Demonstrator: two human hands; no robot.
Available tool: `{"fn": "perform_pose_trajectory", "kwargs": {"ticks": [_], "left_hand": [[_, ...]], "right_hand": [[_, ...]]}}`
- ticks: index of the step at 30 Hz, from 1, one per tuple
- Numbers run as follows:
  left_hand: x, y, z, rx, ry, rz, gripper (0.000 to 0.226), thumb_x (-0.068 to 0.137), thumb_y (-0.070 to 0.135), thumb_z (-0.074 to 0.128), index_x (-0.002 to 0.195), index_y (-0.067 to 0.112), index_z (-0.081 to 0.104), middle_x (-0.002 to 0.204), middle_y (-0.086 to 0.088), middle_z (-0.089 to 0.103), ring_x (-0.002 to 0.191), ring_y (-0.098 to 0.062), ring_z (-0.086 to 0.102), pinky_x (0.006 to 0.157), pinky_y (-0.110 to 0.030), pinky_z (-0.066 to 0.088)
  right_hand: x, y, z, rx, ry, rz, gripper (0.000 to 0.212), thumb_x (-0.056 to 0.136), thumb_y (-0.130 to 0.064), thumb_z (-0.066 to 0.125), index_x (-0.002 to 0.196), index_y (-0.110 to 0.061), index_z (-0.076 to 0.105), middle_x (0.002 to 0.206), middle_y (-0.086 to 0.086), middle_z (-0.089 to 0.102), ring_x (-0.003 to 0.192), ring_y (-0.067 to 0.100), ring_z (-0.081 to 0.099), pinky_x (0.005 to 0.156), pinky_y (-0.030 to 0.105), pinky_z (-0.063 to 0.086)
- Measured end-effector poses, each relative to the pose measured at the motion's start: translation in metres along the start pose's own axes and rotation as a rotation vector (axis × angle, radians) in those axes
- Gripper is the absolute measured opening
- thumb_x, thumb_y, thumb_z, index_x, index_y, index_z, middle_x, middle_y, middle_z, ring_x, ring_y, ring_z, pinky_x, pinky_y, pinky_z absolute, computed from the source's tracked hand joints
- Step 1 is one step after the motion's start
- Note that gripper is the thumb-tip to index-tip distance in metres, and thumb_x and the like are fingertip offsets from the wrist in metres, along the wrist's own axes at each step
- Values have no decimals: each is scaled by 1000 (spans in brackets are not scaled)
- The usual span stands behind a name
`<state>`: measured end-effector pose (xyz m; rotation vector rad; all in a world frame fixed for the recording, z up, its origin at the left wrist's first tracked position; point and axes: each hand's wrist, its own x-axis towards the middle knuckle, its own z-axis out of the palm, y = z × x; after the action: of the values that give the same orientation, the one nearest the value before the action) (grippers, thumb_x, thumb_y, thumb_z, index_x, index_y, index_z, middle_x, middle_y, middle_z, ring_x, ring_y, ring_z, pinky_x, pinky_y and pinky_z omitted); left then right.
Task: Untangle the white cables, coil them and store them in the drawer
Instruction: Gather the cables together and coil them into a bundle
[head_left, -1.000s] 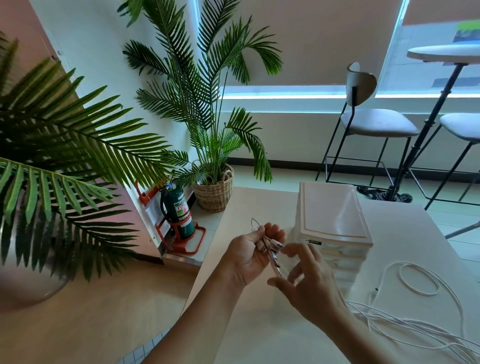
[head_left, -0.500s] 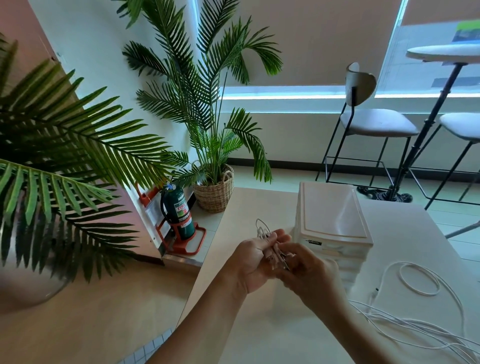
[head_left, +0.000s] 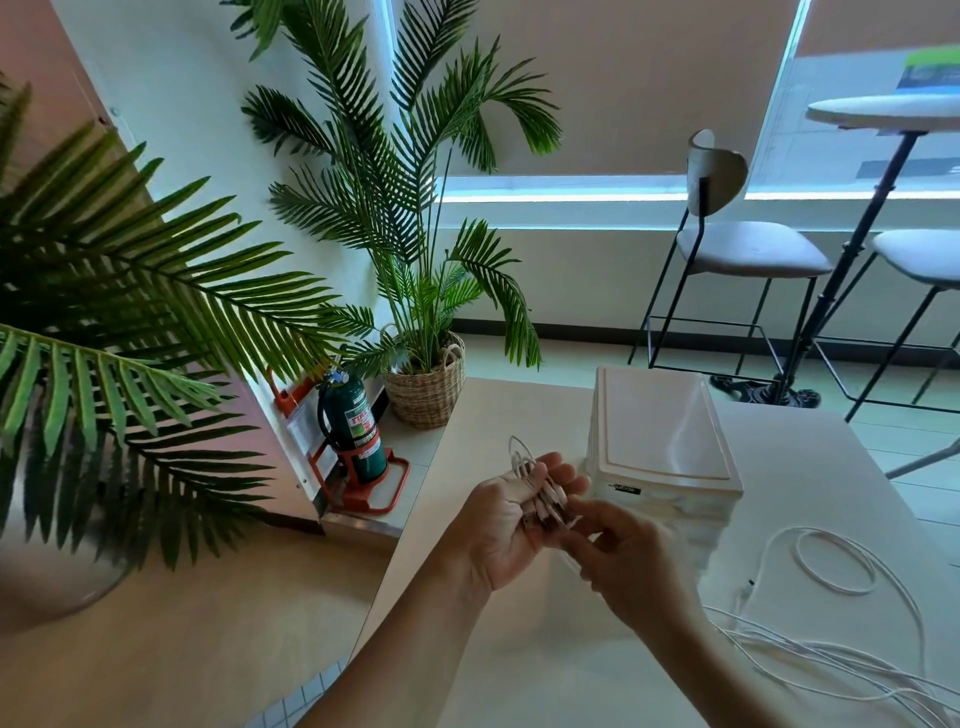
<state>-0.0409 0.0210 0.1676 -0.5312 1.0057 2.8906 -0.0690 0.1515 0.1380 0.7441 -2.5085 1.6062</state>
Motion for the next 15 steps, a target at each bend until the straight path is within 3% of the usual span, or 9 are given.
{"fn": "perform_pose_trajectory", "kwargs": {"ticks": [4,7,9,11,12,15], "left_hand": [[-5,2,4,82,-24,14,22,98,8,36,103,0,56,72,-8,65,68,-21,69,62,-34,60],[-6,7,3,259,-42,16,23,99,7,34,102,1,56,69,-6,60,59,-15,63,55,-27,55],[-9,10,0,479,-108,-11,24,100,9,34,99,4,57,65,-3,57,55,-12,57,54,-24,49],[-13,13,-1,664,-228,-55,25,99,10,35,96,6,60,59,0,56,51,-11,53,52,-23,44],[-16,14,0,725,-277,-74,25,99,9,36,94,6,61,57,1,56,50,-11,52,50,-22,43],[-21,20,3,807,-349,-99,25,98,7,36,93,5,61,55,3,52,51,-12,49,49,-20,41]], "right_hand": [[-1,-3,-4,-64,18,-100,25,58,-45,80,79,-35,70,58,-26,61,49,-3,56,49,6,38],[14,-8,-16,-160,149,-181,35,64,-66,58,64,-32,67,61,-13,59,59,8,54,49,7,35],[31,-16,-24,-214,120,-218,47,70,-68,43,80,-29,67,78,-17,58,64,4,52,56,7,33],[49,-25,-28,-230,-85,-225,57,75,-68,36,97,-26,67,94,-20,55,89,2,50,70,13,37],[56,-29,-28,-209,-233,-201,56,79,-69,37,98,-25,67,96,-19,56,92,2,51,73,15,38],[69,-40,-25,-139,-613,-35,52,83,-62,38,72,-18,63,61,-6,62,51,1,53,59,15,41]]}}
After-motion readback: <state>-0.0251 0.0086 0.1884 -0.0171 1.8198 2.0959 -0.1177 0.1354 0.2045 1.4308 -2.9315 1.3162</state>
